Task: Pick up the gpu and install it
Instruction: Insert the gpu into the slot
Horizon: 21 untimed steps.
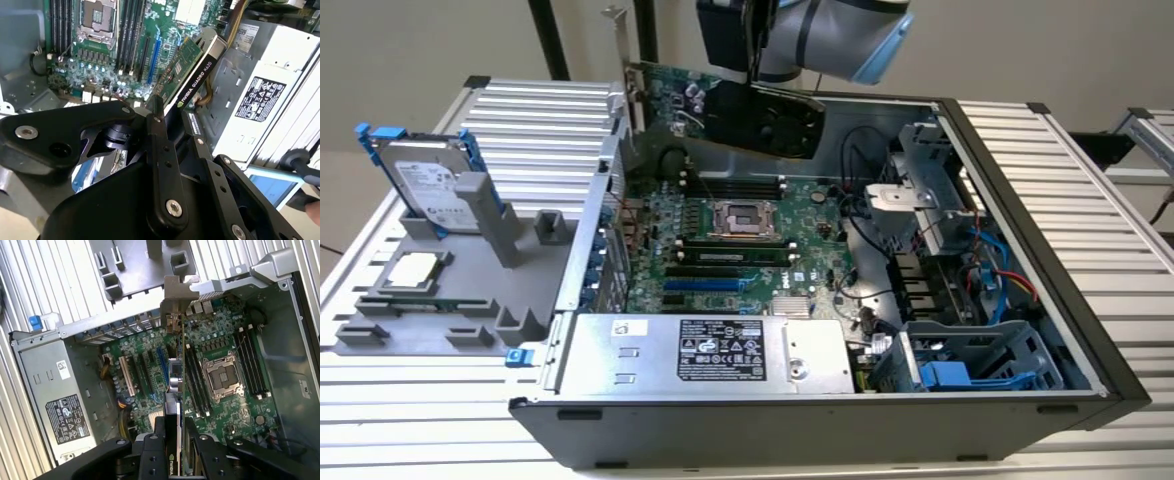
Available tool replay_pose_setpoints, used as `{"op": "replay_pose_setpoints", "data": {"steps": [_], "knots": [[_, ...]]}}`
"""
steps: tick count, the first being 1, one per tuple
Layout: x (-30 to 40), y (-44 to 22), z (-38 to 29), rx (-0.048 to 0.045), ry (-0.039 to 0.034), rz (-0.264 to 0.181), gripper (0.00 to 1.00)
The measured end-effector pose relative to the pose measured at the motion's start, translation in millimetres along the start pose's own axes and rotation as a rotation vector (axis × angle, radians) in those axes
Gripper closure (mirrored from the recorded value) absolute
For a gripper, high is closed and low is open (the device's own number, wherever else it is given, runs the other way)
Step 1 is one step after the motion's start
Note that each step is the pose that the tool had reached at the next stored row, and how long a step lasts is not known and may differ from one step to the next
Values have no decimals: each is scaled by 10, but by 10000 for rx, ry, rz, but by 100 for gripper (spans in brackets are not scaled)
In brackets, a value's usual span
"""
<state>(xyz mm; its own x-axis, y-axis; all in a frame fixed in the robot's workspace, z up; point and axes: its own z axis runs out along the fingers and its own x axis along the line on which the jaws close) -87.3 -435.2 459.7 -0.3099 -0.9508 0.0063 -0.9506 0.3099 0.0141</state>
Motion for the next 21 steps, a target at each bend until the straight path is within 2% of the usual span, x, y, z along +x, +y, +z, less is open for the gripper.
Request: {"op": "replay_pose_setpoints", "data": {"steps": [3, 14, 21], "knots": [[-2, -1, 16, 2, 7, -132, 100], [-2, 0, 52, 14, 37, -2071, 100], [-3, 0, 58, 16, 36, -2125, 100]]}}
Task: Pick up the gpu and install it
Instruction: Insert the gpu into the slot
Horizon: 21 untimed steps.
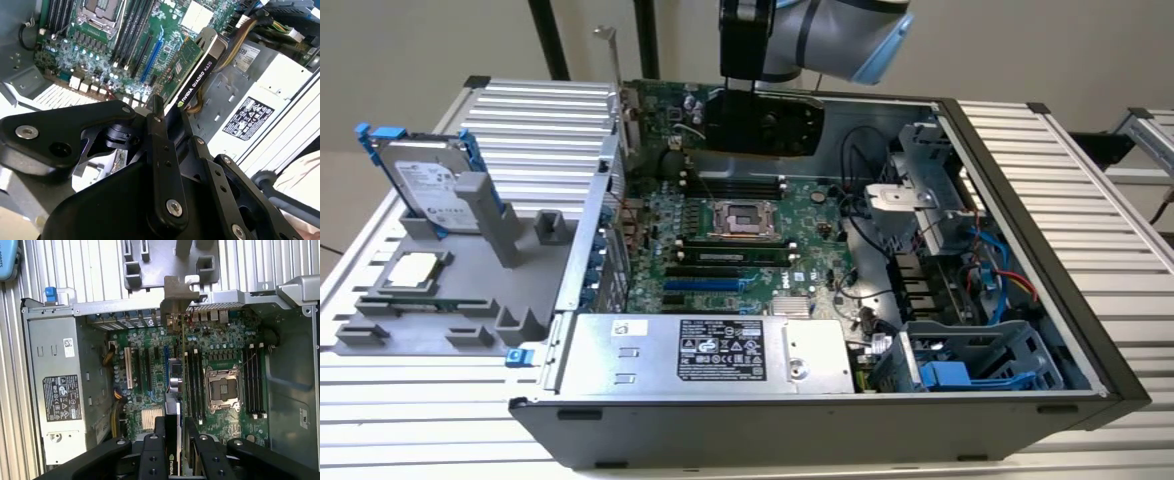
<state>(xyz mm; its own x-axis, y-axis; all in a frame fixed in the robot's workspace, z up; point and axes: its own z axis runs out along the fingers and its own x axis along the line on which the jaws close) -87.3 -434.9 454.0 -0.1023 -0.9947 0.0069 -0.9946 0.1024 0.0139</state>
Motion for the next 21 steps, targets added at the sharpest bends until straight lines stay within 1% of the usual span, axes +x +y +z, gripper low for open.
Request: {"op": "replay_pose_setpoints", "data": {"steps": [3, 4, 7, 14, 21], "knots": [[0, 0, 11, -1, 4, 0, 100], [0, 0, 16, -2, -5, 0, 100], [0, -1, 25, -10, -68, 0, 100], [0, -1, 28, -10, -72, -2, 100], [0, -2, 48, -10, -72, -3, 100]]}}
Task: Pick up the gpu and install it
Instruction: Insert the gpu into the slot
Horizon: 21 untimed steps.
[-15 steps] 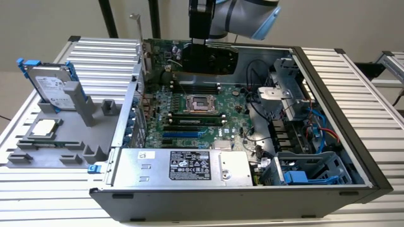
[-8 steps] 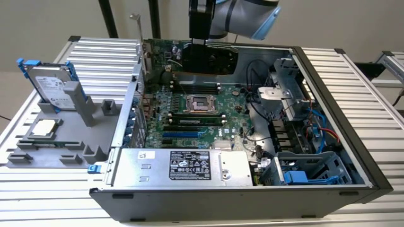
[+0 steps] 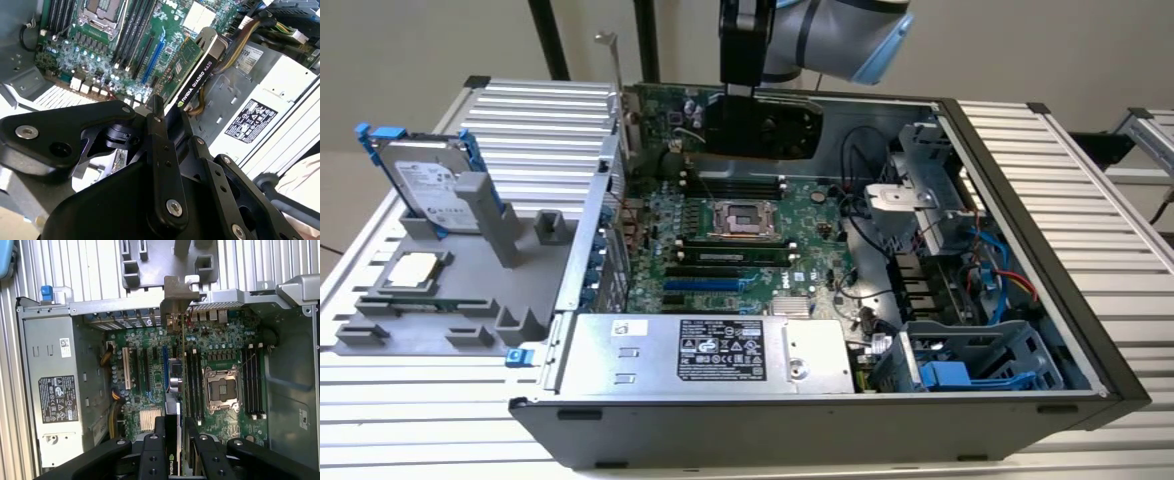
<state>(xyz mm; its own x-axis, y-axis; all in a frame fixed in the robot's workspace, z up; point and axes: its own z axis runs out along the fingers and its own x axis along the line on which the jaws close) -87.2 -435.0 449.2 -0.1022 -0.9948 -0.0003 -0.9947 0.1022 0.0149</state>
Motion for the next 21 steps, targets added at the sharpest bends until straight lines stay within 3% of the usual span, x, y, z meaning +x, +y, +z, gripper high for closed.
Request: {"op": "replay_pose_setpoints", "data": {"steps": [21], "knots": [[0, -1, 44, 0, 0, 0, 100]]}}
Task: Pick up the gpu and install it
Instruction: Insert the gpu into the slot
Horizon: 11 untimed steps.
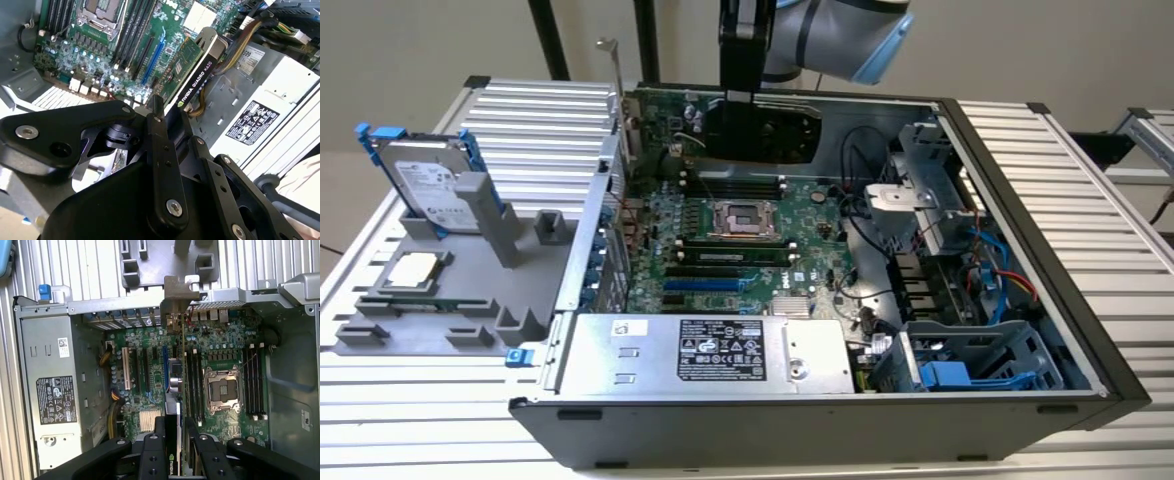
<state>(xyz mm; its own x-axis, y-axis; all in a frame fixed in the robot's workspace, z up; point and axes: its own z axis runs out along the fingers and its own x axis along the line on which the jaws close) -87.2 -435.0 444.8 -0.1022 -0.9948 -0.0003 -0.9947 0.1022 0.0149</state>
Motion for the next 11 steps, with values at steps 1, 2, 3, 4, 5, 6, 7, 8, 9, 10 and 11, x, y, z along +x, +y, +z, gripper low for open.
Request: {"op": "replay_pose_setpoints", "data": {"steps": [1, 2, 3, 4, 5, 6, 7, 8, 9, 10, 11], "knots": [[0, 0, 2, 0, -1, 0, 100], [0, 0, 6, 1, -3, 0, 100], [0, 0, 10, 1, -3, 0, 100], [0, 0, 13, 0, 0, 0, 100], [0, 0, 19, 1, -1, 0, 100], [0, 0, 24, 0, -1, 0, 100], [0, -1, 29, 0, 0, 0, 100], [0, -1, 34, 0, -1, 0, 100], [0, -1, 39, 0, -1, 0, 100], [0, -1, 45, 0, 0, 0, 100], [0, -1, 50, 0, -1, 0, 100]]}}
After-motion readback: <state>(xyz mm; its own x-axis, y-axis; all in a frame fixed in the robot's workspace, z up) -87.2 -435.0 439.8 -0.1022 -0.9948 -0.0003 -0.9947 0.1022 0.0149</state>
